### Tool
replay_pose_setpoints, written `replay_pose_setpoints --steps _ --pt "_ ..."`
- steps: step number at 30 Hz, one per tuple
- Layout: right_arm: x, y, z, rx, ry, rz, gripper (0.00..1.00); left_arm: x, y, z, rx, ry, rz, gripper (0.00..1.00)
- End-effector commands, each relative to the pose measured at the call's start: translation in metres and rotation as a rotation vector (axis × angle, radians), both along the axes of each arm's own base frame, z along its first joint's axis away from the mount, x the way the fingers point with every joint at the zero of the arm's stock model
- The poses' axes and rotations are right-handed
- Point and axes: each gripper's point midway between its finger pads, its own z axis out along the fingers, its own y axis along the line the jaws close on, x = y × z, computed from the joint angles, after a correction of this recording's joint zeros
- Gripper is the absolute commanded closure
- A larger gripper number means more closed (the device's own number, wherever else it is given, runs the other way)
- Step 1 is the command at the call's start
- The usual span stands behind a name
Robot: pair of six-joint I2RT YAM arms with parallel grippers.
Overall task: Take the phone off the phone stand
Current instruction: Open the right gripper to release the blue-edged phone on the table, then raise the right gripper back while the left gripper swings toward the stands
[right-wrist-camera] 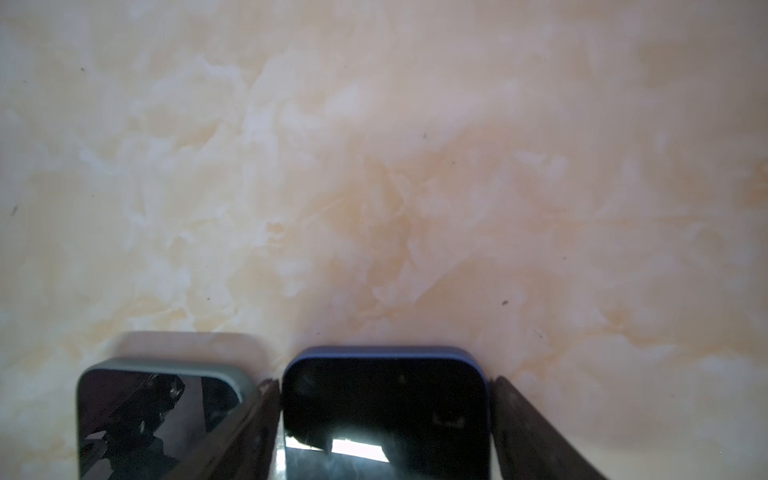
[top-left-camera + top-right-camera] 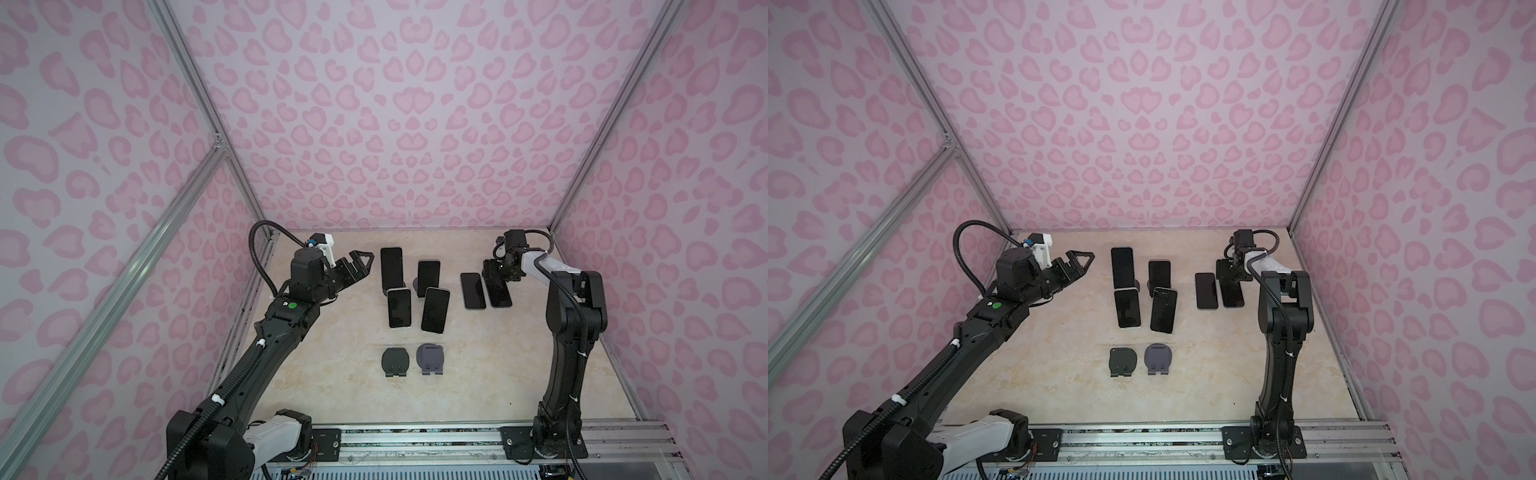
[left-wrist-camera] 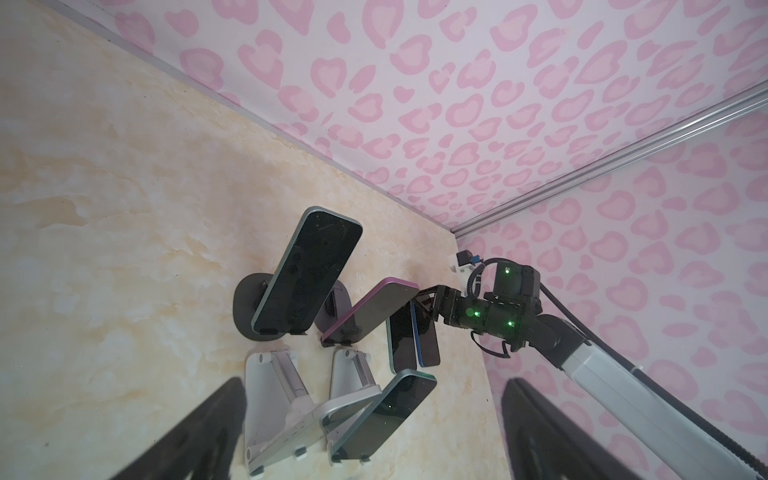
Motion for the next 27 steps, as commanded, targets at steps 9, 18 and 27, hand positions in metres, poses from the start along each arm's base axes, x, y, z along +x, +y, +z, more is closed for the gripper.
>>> replay_pose_setpoints --steps 9,18,27 --pt "-0.028 -0.009 0.094 0.021 -0.103 -0.15 0.1 0.007 0.015 0.005 0.093 -0.057 0.065 0.02" --pt "-0.099 0.032 0.148 0.099 -0.314 -0.107 0.09 -0.006 0.023 0.008 0.203 -0.078 0.196 0.02" --pt "-0.168 0.073 0.158 0.213 -0.523 -0.077 0.09 -0.055 0.01 -0.019 0.292 -0.002 0.146 0.02"
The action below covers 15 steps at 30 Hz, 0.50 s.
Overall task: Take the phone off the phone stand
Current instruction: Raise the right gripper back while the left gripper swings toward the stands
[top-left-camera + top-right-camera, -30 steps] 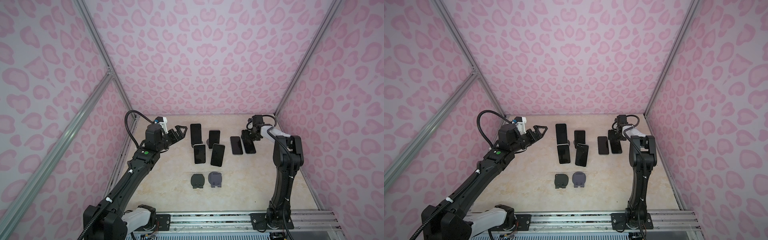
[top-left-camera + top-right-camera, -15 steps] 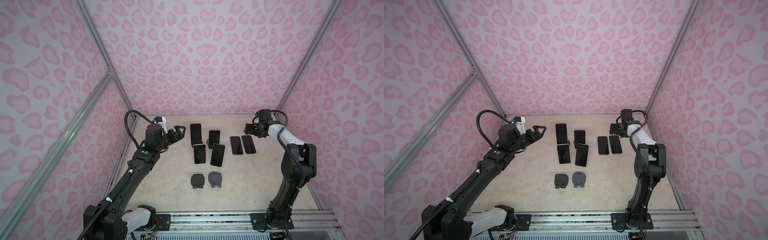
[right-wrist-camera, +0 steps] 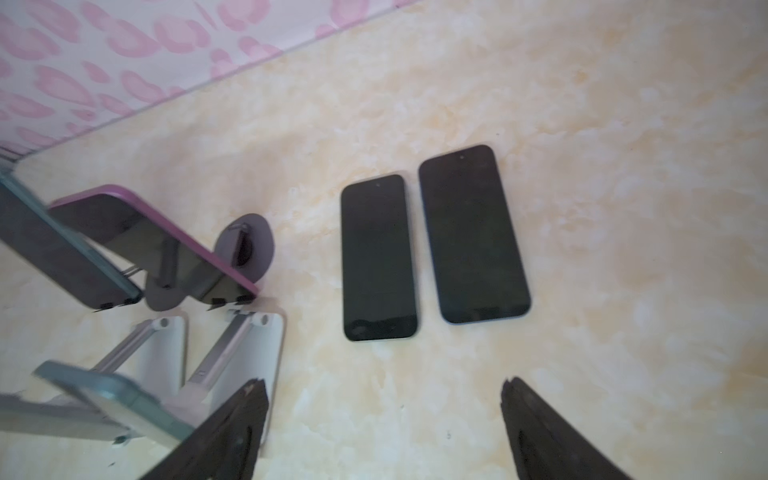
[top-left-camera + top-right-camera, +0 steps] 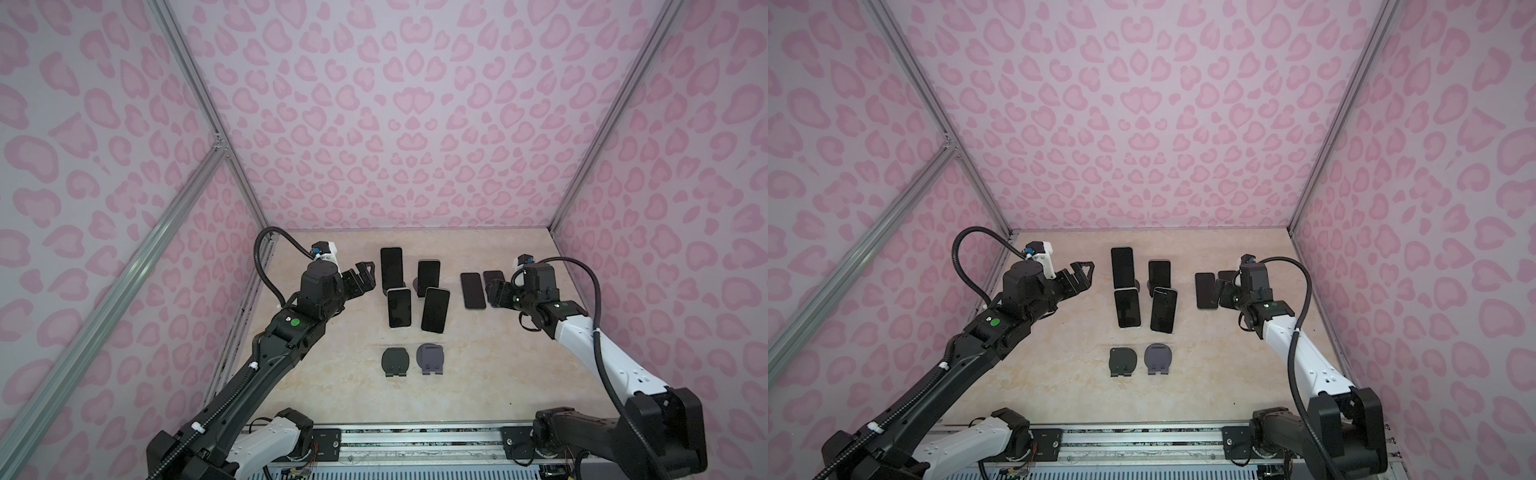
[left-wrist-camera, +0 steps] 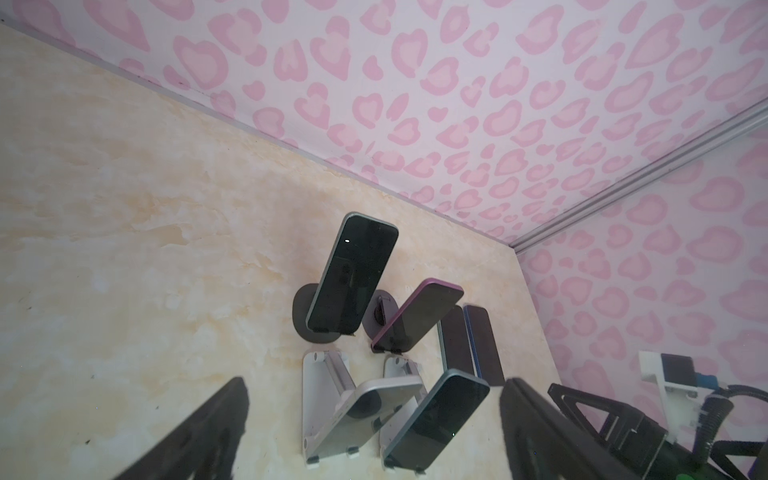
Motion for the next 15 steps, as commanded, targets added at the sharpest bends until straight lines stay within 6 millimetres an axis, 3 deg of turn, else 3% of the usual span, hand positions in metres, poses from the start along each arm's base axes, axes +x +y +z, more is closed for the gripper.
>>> replay_pose_setpoints --steps 1,9,15 --pt "-0.007 0.012 0.018 -0.009 -0.163 -0.016 0.09 -0.021 0.01 -0.025 0.083 0.074 0.033 0.02" --pt "-0.029 0.008 0.001 -0.014 -0.22 -0.022 0.08 -0.068 0.034 -0.069 0.197 0.159 0.124 0.02" --pt "-0.034 0.001 -0.006 -0.035 -0.21 -0.049 0.08 -0.093 0.015 -0.083 0.254 0.177 0.064 0.03"
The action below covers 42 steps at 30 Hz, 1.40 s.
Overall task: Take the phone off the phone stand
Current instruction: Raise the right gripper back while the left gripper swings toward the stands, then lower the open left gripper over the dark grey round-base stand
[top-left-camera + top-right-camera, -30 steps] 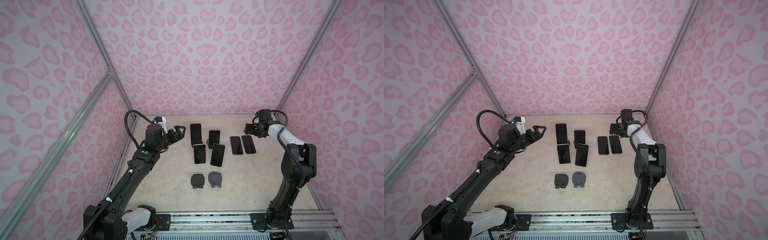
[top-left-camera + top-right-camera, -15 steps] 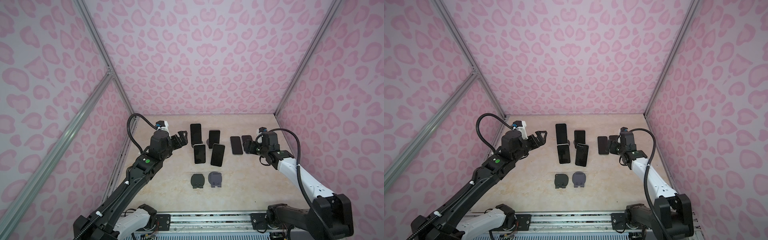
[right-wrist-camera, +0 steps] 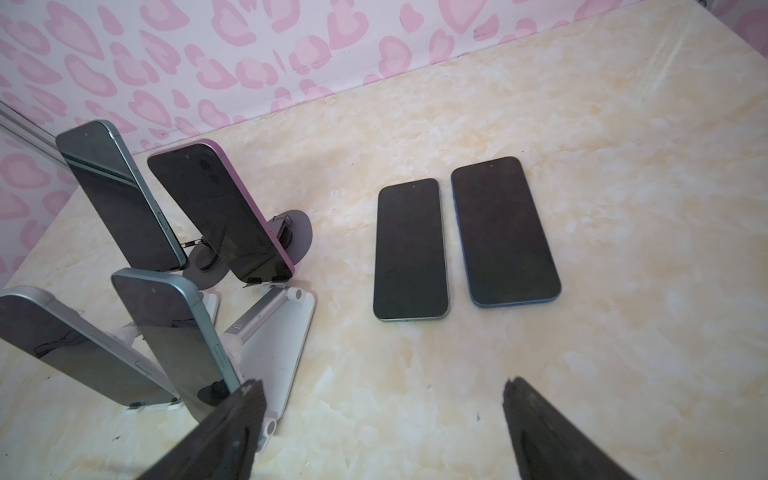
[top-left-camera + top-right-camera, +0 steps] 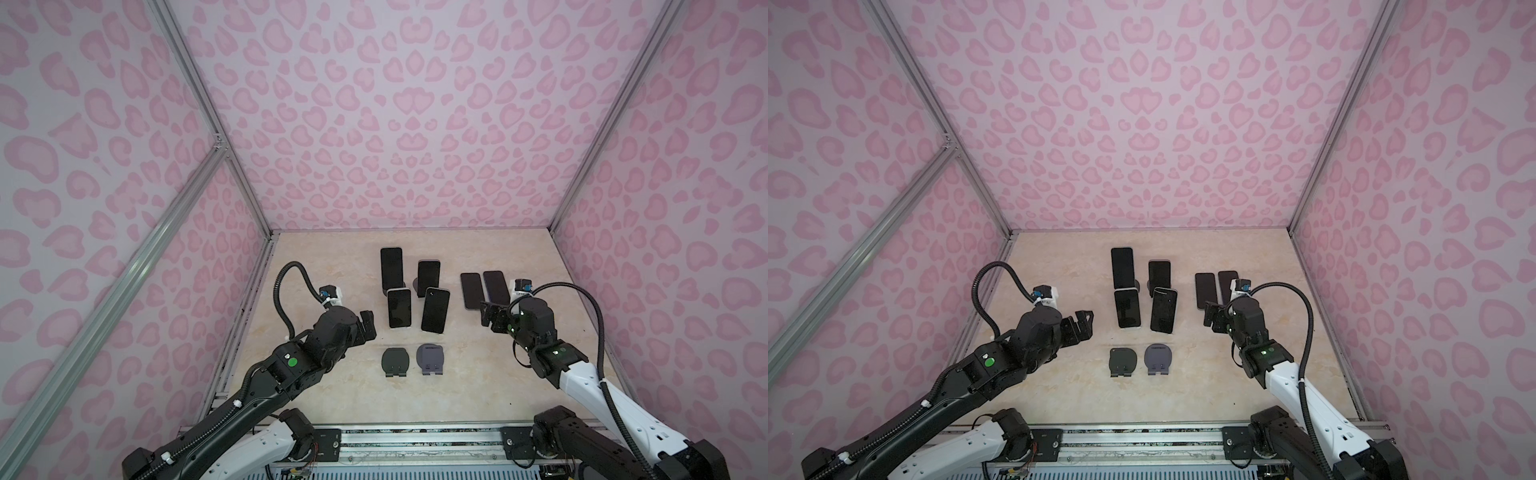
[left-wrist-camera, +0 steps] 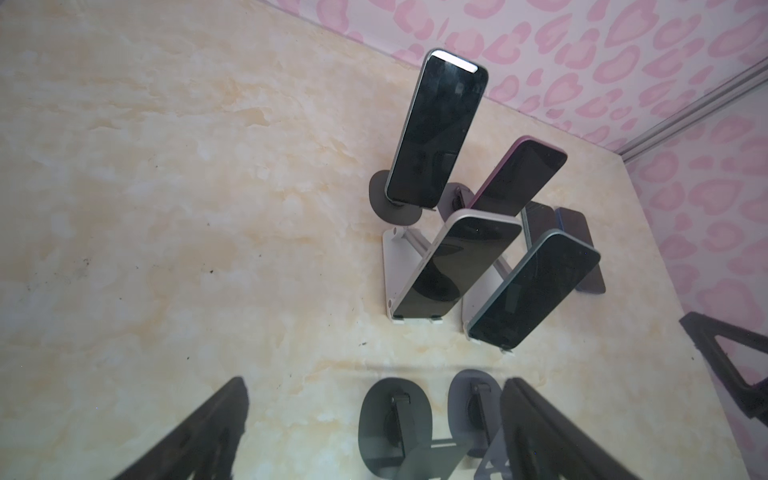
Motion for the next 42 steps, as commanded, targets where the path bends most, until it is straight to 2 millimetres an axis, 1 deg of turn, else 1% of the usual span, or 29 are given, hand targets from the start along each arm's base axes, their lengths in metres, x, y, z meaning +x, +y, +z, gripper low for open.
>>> replay_pose_setpoints --steps 1,4,8,13,16,18,20,23,29,33,34,35,37,42 --pt "0.002 -0.007 0.004 -0.011 -0.03 -0.039 0.08 -0.01 0.005 -0.01 0.045 0.024 0.043 0.02" --pt "0.0 -0.011 0.004 -0.013 -0.038 -0.053 0.07 -0.022 -0.011 -0.022 0.043 0.069 -0.01 0.02" --pt "0.0 -0.014 0.003 -0.022 -0.045 -0.07 0.07 -0.035 -0.038 -0.043 0.058 0.151 -0.068 0.02" --pt "-0.003 -0.012 0.0 -0.023 -0.045 -0.051 0.06 -0.043 -0.067 -0.072 0.129 0.286 -0.106 0.03" --pt "-0.005 -0.014 0.006 -0.015 -0.07 -0.055 0.06 -0.044 -0.08 -0.086 0.134 0.322 -0.074 0.02" --pt "-0.007 -0.017 0.007 -0.016 -0.081 -0.069 0.06 -0.044 -0.088 -0.091 0.126 0.336 -0.053 0.02" --pt "-0.008 -0.019 0.006 -0.006 -0.091 -0.083 0.06 -0.044 -0.091 -0.093 0.13 0.327 -0.03 0.02" --pt "-0.008 -0.019 0.004 -0.007 -0.087 -0.088 0.06 -0.043 -0.096 -0.101 0.14 0.339 -0.022 0.03" --pt "-0.008 -0.021 0.003 -0.011 -0.088 -0.096 0.06 -0.039 -0.096 -0.116 0.183 0.349 0.01 0.02" --pt "-0.008 -0.022 0.003 -0.017 -0.085 -0.1 0.06 -0.037 -0.091 -0.125 0.213 0.344 0.032 0.03" --pt "-0.008 -0.021 0.003 -0.016 -0.085 -0.098 0.06 -0.036 -0.09 -0.127 0.219 0.339 0.038 0.01" --pt "-0.008 -0.022 0.004 -0.014 -0.087 -0.098 0.06 -0.036 -0.09 -0.128 0.218 0.334 0.038 0.02" --pt "-0.008 -0.021 0.002 -0.013 -0.085 -0.095 0.06 -0.034 -0.091 -0.13 0.223 0.326 0.032 0.07" --pt "-0.007 -0.019 0.002 -0.012 -0.078 -0.087 0.08 -0.03 -0.091 -0.132 0.25 0.305 0.032 0.15"
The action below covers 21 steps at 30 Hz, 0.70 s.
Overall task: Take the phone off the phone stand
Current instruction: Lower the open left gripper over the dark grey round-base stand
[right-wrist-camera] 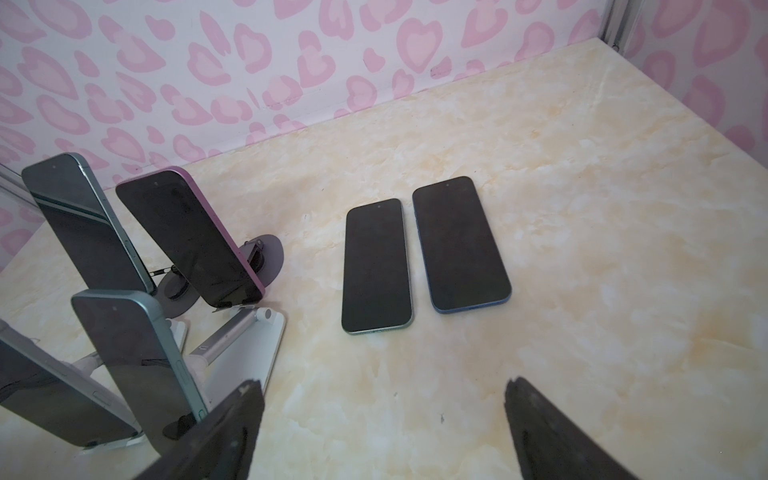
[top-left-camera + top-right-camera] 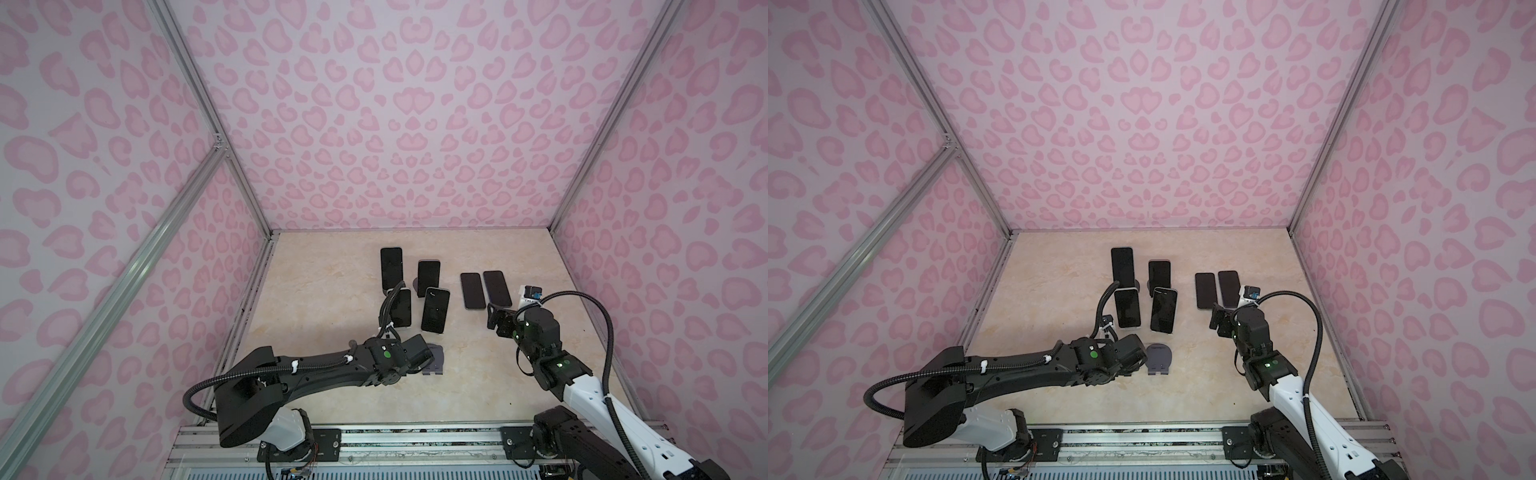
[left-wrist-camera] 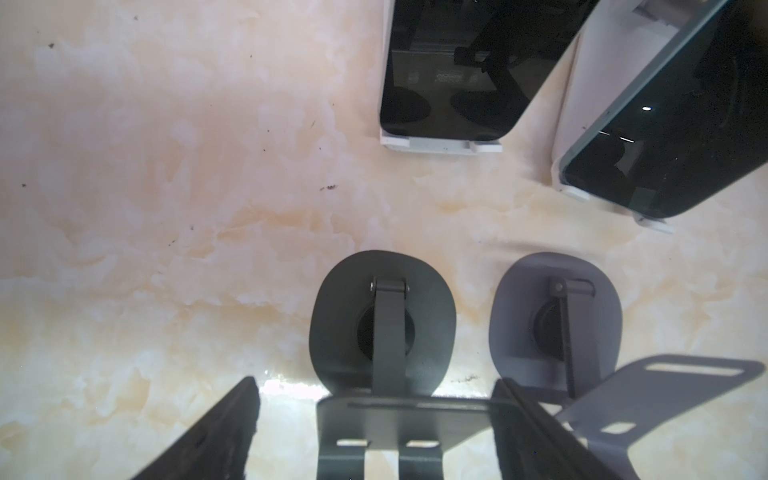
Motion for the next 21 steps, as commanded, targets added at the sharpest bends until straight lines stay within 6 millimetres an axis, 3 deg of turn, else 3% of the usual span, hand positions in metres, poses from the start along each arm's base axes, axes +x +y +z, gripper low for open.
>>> replay_pose_setpoints --steps 1,6,10,21 --pt "0.001 0.0 0.001 0.007 -0.01 -0.004 0.08 0.008 0.002 0.003 0.017 -0.048 0.01 0.16" --pt "0.0 -0.002 0.002 0.003 -0.015 -0.011 0.08 0.011 -0.001 0.004 0.024 -0.059 -0.008 0.26" --pt "0.001 0.0 0.001 0.003 -0.008 -0.005 0.08 0.011 -0.001 0.005 0.038 -0.056 -0.021 0.28" --pt "0.001 0.004 -0.001 0.014 -0.002 0.011 0.08 -0.002 0.018 0.007 -0.002 -0.024 0.061 0.11"
